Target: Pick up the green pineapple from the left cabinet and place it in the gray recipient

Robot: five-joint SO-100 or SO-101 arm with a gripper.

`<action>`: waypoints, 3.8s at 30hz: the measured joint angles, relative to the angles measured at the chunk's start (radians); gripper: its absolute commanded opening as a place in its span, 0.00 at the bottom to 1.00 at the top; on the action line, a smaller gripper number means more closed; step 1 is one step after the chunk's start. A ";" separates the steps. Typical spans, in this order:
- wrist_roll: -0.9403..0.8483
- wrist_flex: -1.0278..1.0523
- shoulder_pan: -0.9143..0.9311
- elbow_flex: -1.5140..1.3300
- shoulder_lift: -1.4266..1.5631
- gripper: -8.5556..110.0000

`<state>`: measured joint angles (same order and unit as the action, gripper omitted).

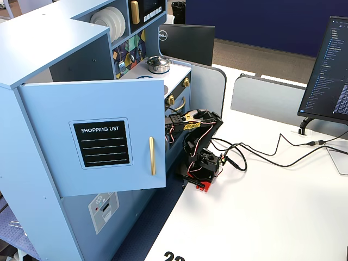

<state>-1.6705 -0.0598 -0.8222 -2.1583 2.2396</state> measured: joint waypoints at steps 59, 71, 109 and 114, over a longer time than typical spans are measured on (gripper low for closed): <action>-0.199 -0.571 0.028 0.106 0.129 0.07; -0.034 -0.448 0.422 0.052 0.440 0.07; 0.086 0.615 0.865 0.692 -0.235 0.22; 0.084 0.574 0.861 0.598 -0.034 0.07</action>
<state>-1.5861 0.5139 0.0383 -1.5601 2.2059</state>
